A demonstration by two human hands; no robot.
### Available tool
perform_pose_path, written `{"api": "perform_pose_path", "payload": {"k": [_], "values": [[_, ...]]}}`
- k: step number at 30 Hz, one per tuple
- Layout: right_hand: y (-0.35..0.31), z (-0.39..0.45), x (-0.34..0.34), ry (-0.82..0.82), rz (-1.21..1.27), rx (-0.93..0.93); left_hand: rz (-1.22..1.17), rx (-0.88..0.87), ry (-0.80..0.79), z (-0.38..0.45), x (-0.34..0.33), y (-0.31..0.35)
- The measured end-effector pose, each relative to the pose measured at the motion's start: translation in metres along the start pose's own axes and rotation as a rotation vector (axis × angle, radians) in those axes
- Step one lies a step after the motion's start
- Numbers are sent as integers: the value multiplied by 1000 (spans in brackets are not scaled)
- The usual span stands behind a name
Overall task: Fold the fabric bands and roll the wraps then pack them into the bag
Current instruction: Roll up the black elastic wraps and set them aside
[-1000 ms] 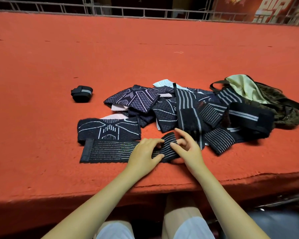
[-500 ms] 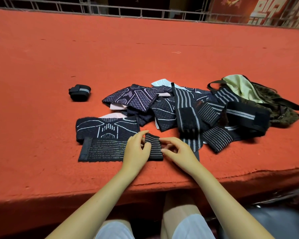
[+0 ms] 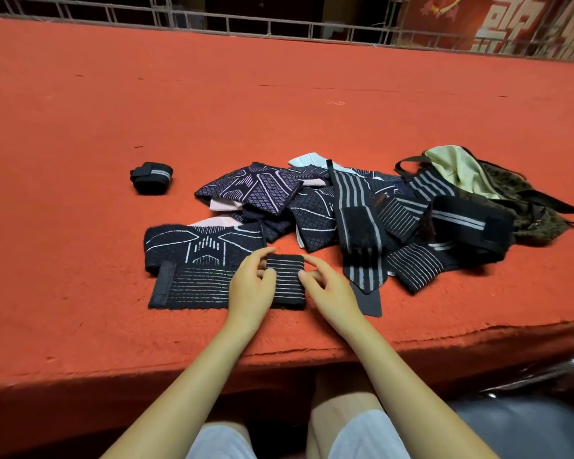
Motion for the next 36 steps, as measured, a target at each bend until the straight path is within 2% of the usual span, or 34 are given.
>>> {"api": "perform_pose_path", "payload": {"k": [7, 12, 15, 18, 21, 25, 28, 30, 36], "values": [[6, 1, 2, -52, 195, 9, -106, -20, -28, -3, 1, -2], [6, 1, 2, -30, 340, -6, -101, -51, -56, 0, -2, -4], [6, 1, 4, 34, 392, 21, -40, -124, -67, -4, -4, -2], [5, 0, 7, 132, 459, -32, 63, -208, -74, -8, -7, 0], [7, -1, 5, 227, 396, -23, 150, -256, -101, -8, -10, 0], [8, -2, 3, 251, 362, -17, 265, -322, -12, -8, -9, -4], [0, -5, 5, 193, 477, 2, 254, -363, -17, -8, -8, -3], [-2, -5, 4, 88, 454, 42, 181, -349, -48, -7, -7, -1], [5, -3, -2, -125, 23, 259, -76, -95, -44, -8, 3, 7]]}}
Point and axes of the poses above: each hand's wrist, its own z-axis towards the middle knuckle, its own x-axis out of the back of the hand, y = z × x, the point moved 1 cm from there along z, towards the middle knuckle, and after that the axes turned 6 degrees about z, right-handed, at the moved point
